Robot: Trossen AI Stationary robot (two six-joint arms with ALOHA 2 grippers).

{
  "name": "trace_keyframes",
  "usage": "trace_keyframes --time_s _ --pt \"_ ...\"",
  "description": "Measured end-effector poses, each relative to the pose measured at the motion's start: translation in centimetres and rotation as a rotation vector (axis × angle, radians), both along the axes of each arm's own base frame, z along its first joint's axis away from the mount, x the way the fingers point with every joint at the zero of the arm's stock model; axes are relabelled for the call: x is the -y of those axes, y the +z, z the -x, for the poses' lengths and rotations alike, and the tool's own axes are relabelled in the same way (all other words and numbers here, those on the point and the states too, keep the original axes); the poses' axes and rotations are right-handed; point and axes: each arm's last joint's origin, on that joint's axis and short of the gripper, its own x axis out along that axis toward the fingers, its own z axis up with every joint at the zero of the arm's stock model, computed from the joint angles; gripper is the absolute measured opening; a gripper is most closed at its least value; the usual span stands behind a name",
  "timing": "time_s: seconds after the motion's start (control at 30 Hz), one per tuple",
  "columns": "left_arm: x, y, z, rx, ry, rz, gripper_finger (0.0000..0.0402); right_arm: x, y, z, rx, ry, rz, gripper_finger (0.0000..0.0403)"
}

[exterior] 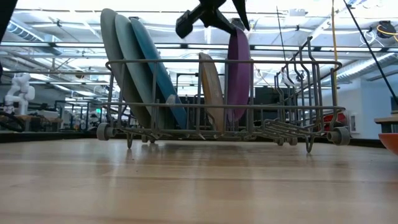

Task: Sort dishes
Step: Put the violet plate into the dish rack

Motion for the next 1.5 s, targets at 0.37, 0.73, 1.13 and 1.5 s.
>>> trace_keyframes --time_s 0.37,0.73,1.13,1.5 --pt "-0.1 0.4 0.5 -0.032 0.007 -0.035 0.0095 0.4 -4.5 -3.1 -0.077 -0.012 -0.030 0.0148" --pt "-0.1 0.4 0.6 -0.036 0.021 -0.054 0.0095 1.2 -14.3 -8.8 -0.087 -0.028 -0.045 0.0117" --pt "-0.1 0.4 0.6 -0.046 0.017 -0.069 0.0095 1.5 -15.5 -11.2 0.169 0.017 -0.001 0.0004" --pt "-0.2 0.4 0.6 -0.048 0.042 -0.089 0.0096 2.0 -18.2 -14.4 0.107 -0.002 -0.014 0.0001"
